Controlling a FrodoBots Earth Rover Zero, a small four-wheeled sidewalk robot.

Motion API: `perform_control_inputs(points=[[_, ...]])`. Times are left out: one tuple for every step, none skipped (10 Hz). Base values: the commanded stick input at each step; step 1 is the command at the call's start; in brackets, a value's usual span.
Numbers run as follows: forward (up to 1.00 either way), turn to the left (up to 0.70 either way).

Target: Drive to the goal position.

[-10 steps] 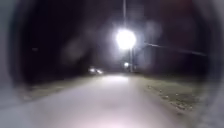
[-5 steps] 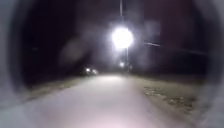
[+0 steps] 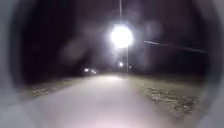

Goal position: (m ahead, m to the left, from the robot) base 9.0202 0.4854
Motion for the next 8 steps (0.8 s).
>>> perform_control_inputs(points=[[1.00, 0.00], [1.00, 0.00], [1.00, 0.00], [1.00, 0.00], [1.00, 0.00], [1.00, 0.00], [1.00, 0.00], [1.00, 0.00]])
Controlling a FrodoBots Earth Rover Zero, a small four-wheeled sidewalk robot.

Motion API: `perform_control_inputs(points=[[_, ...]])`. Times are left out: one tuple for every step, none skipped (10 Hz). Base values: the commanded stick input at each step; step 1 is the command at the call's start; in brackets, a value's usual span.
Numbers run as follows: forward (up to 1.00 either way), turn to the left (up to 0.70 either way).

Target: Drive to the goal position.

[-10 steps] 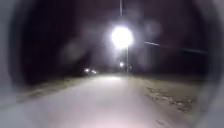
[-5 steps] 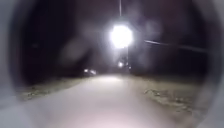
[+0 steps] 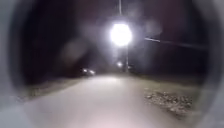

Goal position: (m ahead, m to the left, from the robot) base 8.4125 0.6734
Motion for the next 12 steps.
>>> perform_control_inputs(points=[[1.00, 0.00], [1.00, 0.00], [1.00, 0.00], [1.00, 0.00], [1.00, 0.00], [1.00, 0.00], [1.00, 0.13], [1.00, 0.34], [1.00, 0.40], [1.00, 0.40], [1.00, 0.40], [1.00, 0.00]])
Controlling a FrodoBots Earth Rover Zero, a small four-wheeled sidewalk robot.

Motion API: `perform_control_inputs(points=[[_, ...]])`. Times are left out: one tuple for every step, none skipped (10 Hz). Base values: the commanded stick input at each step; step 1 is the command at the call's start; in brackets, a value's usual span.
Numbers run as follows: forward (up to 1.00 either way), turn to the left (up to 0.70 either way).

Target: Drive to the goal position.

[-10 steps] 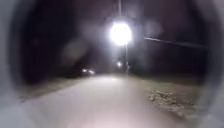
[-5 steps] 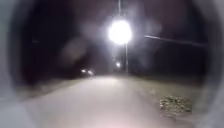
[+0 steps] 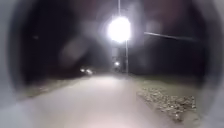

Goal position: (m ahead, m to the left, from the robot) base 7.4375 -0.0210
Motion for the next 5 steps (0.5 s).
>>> perform_control_inputs(points=[[1.00, 0.00], [1.00, 0.00], [1.00, 0.00], [1.00, 0.00], [1.00, 0.00]])
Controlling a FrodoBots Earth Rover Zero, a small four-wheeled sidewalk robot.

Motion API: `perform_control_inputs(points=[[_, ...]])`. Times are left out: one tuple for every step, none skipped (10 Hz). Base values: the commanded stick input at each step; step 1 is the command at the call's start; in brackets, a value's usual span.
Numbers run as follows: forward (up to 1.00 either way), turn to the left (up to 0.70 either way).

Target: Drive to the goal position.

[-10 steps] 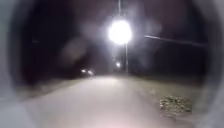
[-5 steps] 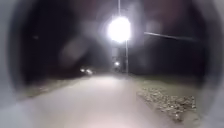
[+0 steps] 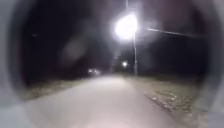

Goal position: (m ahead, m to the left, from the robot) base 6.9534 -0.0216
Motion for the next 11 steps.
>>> perform_control_inputs(points=[[1.00, 0.00], [1.00, 0.00], [1.00, 0.00], [1.00, 0.00], [1.00, 0.00], [1.00, 0.00], [1.00, 0.00], [1.00, 0.00], [1.00, 0.00], [1.00, 0.00], [1.00, 0.00]])
